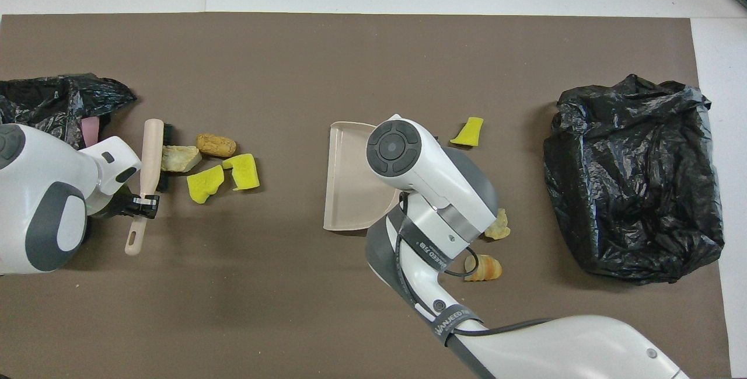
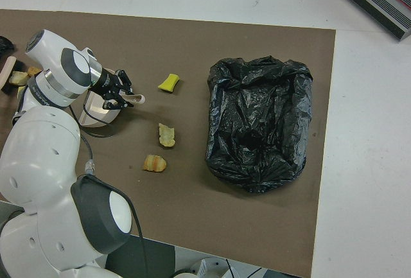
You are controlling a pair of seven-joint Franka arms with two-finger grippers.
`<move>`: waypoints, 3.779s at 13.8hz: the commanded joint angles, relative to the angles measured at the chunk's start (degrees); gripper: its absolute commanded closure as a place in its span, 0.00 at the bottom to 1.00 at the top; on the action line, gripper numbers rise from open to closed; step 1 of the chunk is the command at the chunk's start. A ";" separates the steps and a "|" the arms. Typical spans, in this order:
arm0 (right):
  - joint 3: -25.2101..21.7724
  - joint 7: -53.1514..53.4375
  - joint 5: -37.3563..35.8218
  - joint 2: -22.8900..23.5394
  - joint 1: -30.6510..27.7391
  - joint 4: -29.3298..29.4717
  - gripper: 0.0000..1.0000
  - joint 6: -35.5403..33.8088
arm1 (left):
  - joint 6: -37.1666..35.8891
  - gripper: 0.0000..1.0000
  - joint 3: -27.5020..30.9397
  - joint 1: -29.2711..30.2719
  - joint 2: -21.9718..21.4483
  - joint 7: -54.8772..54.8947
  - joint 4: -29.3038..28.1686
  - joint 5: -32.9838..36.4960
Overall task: Sweep and dump trash in bin
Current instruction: 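Sweep the sponge pieces and crumbs into the dustpan with the left gripper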
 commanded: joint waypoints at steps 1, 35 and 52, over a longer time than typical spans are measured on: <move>0.27 1.78 -1.09 -0.68 -0.06 -0.87 1.00 -0.58 | 0.20 1.00 0.44 -3.73 -1.26 -0.31 -1.80 -1.71; 0.27 3.45 -0.92 -0.85 -0.50 -1.49 1.00 0.03 | 3.45 1.00 0.88 -14.29 7.85 -14.28 9.34 -6.74; 0.27 4.24 -0.91 -0.85 -0.50 -1.49 1.00 0.12 | -2.35 1.00 0.00 -30.65 4.97 -16.39 7.42 -8.75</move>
